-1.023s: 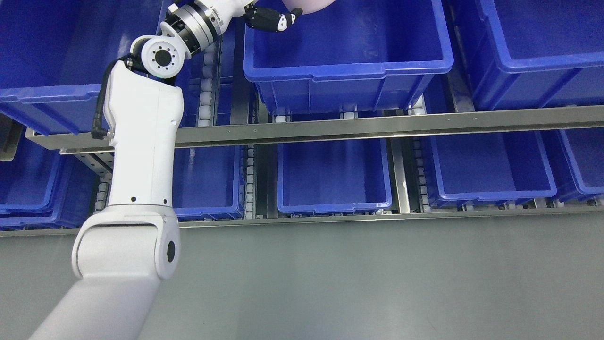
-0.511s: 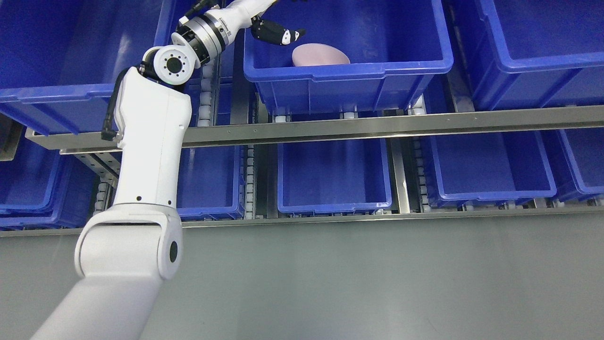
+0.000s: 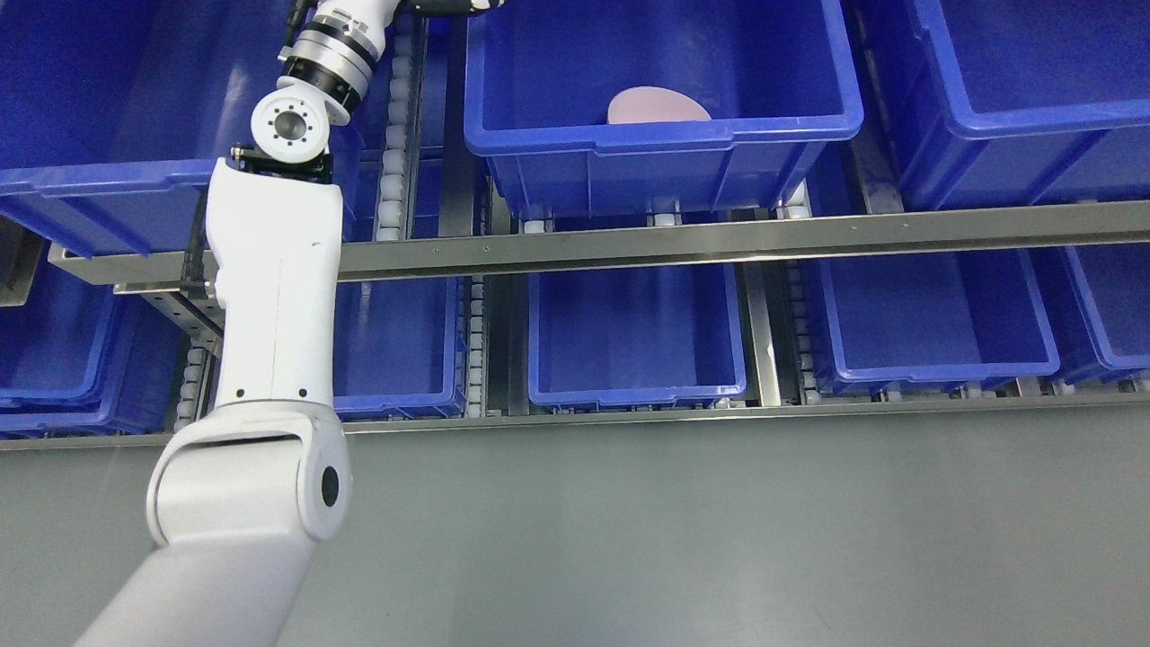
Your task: Stack pink IKEA bowls on left shelf middle
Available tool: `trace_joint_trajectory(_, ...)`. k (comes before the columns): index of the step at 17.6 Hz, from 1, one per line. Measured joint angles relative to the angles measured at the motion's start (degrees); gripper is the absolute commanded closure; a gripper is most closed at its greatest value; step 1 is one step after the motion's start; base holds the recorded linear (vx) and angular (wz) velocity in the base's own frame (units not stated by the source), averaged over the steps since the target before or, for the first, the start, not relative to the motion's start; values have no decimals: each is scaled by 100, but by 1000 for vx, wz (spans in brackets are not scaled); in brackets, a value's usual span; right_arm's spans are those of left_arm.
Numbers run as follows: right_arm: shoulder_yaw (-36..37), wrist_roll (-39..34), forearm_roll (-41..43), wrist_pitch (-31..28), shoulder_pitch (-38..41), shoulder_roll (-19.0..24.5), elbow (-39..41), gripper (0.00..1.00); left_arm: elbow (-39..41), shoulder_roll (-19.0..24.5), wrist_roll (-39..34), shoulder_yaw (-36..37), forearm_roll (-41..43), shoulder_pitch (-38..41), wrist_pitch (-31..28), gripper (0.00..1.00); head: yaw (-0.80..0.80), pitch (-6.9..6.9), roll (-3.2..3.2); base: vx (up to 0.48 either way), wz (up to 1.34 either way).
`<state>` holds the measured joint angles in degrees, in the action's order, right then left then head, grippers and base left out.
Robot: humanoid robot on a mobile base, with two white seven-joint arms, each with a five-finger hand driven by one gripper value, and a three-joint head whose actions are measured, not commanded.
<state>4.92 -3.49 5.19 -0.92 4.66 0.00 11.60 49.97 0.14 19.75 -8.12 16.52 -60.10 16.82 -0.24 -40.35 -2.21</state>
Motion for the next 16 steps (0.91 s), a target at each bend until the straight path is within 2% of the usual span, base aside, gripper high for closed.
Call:
trace_joint_trajectory(3, 0, 0, 0, 0, 0, 0, 0, 0, 641, -5, -506, -138, -715, 678, -439, 0, 0, 0, 0, 0, 0)
trace_joint_trajectory(6, 0, -2, 0, 0, 0, 0, 0, 0, 1498, -10, -690, -185, -1178, 1427, -1027, 0, 0, 0, 0, 2, -29)
trace_joint_trajectory(8, 0, -11, 0, 0, 2, 0, -1, 0, 1927, -9, -754, -188, -1338, 1914, -1093, 0, 0, 0, 0, -19, -26)
trace_joint_trajectory(12, 0, -33, 0, 0, 0, 0, 0, 0, 2690, -11, -839, -95, -1529, 2808, -684, 0, 0, 0, 0, -1, 9)
trace_joint_trajectory(16, 0, -25, 0, 0, 0, 0, 0, 0, 3164, -11, -1047, 92, -1602, 3182, -597, 0, 0, 0, 0, -1, 18)
